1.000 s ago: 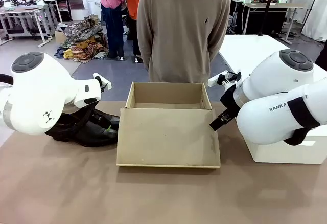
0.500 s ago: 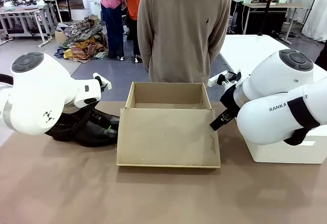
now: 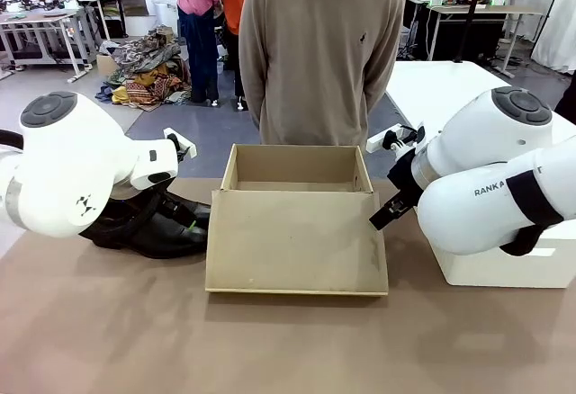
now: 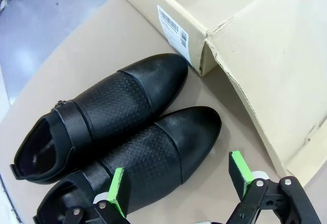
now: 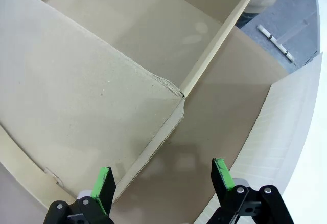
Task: Pack the shoes into the box.
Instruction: Place one shoe of the Shoes into the Shoes Box.
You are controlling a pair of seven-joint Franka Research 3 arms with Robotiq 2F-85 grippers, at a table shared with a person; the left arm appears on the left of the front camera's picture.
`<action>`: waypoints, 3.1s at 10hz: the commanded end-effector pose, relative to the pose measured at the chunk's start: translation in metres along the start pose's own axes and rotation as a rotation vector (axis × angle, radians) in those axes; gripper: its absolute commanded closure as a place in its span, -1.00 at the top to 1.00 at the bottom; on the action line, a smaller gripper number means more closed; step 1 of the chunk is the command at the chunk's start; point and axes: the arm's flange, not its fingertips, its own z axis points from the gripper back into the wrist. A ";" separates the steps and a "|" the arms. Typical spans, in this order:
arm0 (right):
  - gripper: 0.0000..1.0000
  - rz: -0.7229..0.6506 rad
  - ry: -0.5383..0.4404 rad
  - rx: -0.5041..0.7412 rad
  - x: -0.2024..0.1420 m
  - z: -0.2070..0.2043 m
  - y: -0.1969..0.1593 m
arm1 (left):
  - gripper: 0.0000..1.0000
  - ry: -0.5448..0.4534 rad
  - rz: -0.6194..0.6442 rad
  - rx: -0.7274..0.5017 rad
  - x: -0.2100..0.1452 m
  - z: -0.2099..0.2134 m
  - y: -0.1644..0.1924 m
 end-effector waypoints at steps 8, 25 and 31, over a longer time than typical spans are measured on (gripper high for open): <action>1.00 0.022 -0.024 0.063 0.020 0.095 -0.018 | 1.00 -0.039 -0.072 0.008 0.048 0.093 0.010; 1.00 0.311 -0.369 0.429 0.029 0.186 -0.050 | 1.00 -0.413 -0.431 -0.257 0.059 0.173 0.001; 1.00 0.304 -0.340 0.428 0.027 0.195 -0.048 | 1.00 -0.372 -0.429 -0.231 0.060 0.171 -0.008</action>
